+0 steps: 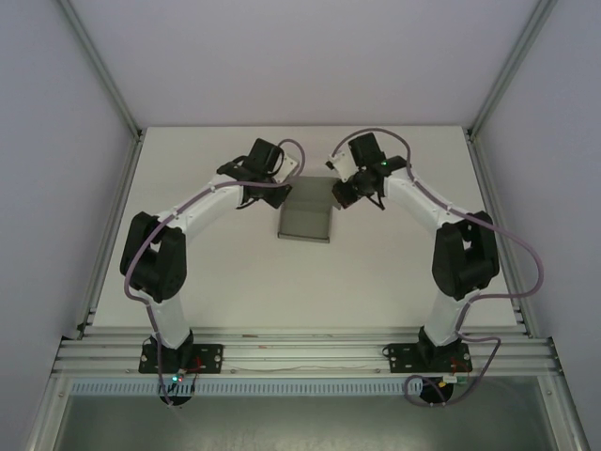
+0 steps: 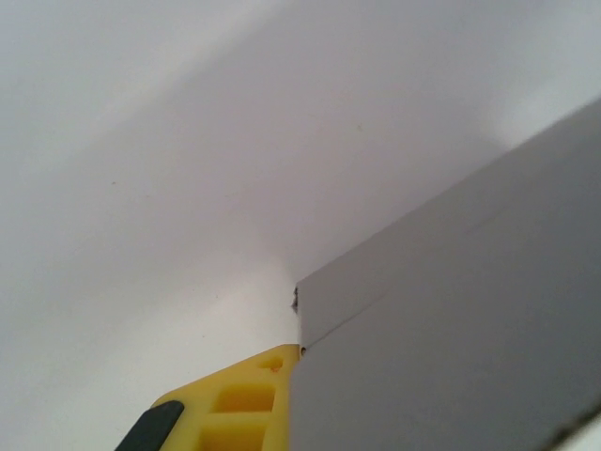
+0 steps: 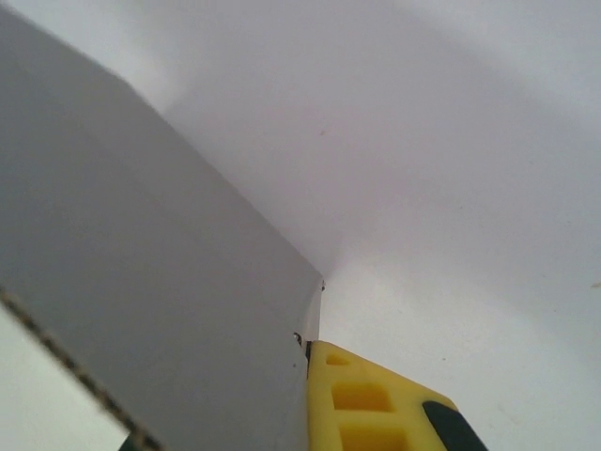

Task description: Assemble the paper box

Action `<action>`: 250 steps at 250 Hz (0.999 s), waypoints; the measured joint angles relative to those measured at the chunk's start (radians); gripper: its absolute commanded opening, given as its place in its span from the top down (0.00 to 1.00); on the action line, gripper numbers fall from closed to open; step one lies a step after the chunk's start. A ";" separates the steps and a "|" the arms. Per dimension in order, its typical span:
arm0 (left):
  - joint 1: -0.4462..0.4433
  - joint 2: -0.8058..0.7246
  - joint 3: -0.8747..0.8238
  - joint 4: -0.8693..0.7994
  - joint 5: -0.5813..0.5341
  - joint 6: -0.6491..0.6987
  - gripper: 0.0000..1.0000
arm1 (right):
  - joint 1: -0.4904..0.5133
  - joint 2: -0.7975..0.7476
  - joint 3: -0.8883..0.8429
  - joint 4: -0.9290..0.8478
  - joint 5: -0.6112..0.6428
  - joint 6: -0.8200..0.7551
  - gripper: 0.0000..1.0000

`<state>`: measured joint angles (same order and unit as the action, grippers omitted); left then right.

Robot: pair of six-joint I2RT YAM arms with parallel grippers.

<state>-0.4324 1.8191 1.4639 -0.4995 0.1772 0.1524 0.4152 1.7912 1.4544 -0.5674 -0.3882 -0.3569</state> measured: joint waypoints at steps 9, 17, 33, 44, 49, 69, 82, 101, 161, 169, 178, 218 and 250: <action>-0.002 0.000 -0.004 0.011 -0.009 -0.053 1.00 | 0.011 -0.002 -0.016 0.038 0.024 0.082 1.00; -0.003 0.000 -0.012 0.027 -0.013 -0.100 1.00 | 0.020 -0.004 -0.029 0.068 0.047 0.161 1.00; -0.007 0.000 -0.035 0.068 -0.021 -0.189 1.00 | 0.037 -0.005 -0.043 0.117 0.100 0.313 1.00; -0.013 0.000 -0.052 0.092 -0.025 -0.239 1.00 | 0.047 -0.004 -0.046 0.137 0.132 0.403 1.00; -0.016 0.000 -0.060 0.105 -0.028 -0.263 1.00 | 0.050 -0.004 -0.046 0.144 0.148 0.445 1.00; -0.029 0.000 -0.085 0.157 -0.035 -0.348 1.00 | 0.060 -0.001 -0.046 0.166 0.194 0.570 1.00; -0.034 0.002 -0.090 0.174 -0.037 -0.396 1.00 | 0.064 0.006 -0.046 0.184 0.211 0.631 1.00; -0.035 0.007 -0.091 0.183 -0.041 -0.455 1.00 | 0.074 0.023 -0.035 0.196 0.233 0.684 1.00; -0.023 0.035 -0.073 0.207 -0.081 -0.578 1.00 | 0.107 0.043 -0.025 0.200 0.277 0.725 1.00; -0.023 0.035 -0.072 0.211 -0.082 -0.589 1.00 | 0.108 0.043 -0.028 0.202 0.277 0.725 1.00; -0.023 0.036 -0.072 0.212 -0.082 -0.601 1.00 | 0.109 0.043 -0.029 0.202 0.277 0.724 1.00; -0.023 0.038 -0.074 0.220 -0.081 -0.636 1.00 | 0.116 0.034 -0.064 0.238 0.291 0.723 1.00; -0.023 0.038 -0.113 0.290 -0.081 -0.650 1.00 | 0.120 0.015 -0.113 0.287 0.300 0.708 1.00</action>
<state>-0.4557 1.8568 1.3506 -0.2100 0.0963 -0.4980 0.5354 1.8065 1.3415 -0.2802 -0.0883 0.3515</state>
